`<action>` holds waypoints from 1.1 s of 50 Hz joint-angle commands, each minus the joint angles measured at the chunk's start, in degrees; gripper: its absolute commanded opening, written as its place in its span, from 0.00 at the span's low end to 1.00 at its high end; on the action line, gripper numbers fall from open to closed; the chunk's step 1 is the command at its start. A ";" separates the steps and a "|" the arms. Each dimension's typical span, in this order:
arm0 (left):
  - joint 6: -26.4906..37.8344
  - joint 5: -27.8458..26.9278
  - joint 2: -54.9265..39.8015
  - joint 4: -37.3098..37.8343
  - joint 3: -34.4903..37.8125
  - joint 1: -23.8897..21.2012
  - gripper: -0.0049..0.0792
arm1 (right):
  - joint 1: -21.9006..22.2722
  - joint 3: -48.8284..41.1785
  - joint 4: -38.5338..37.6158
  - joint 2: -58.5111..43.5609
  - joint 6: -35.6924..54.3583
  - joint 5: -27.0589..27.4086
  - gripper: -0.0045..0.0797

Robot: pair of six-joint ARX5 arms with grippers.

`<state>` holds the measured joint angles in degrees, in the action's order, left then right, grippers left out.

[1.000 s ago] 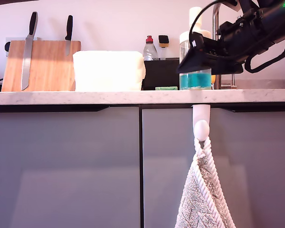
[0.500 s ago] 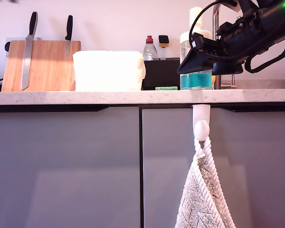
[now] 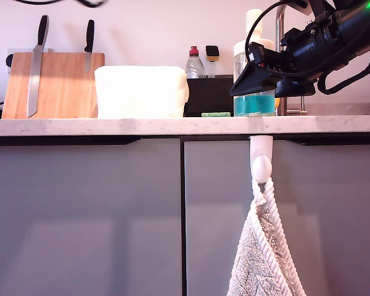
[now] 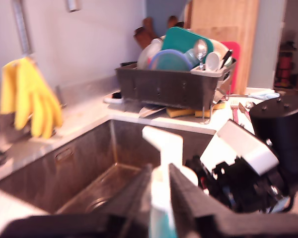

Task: Press the soap dispenser from the top, so some soap is dispensed

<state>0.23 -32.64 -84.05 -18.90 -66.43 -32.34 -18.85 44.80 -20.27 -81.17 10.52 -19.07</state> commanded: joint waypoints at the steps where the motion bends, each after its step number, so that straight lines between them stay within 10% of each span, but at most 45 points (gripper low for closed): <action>1: 0.26 0.20 -2.21 -0.44 -1.27 -0.83 0.25 | -0.28 0.33 0.46 0.09 -0.07 0.15 0.28; 30: 0.24 0.24 -16.66 9.11 -20.70 -4.72 0.25 | -0.26 0.33 0.48 0.09 -0.04 0.17 0.28; 55: 0.26 0.26 -19.47 11.52 -22.18 -6.45 0.25 | -0.26 0.33 0.44 0.09 -0.02 0.17 0.28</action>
<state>0.30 -32.42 -102.21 -7.40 -88.29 -38.61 -18.85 44.80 -20.27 -81.12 10.55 -19.07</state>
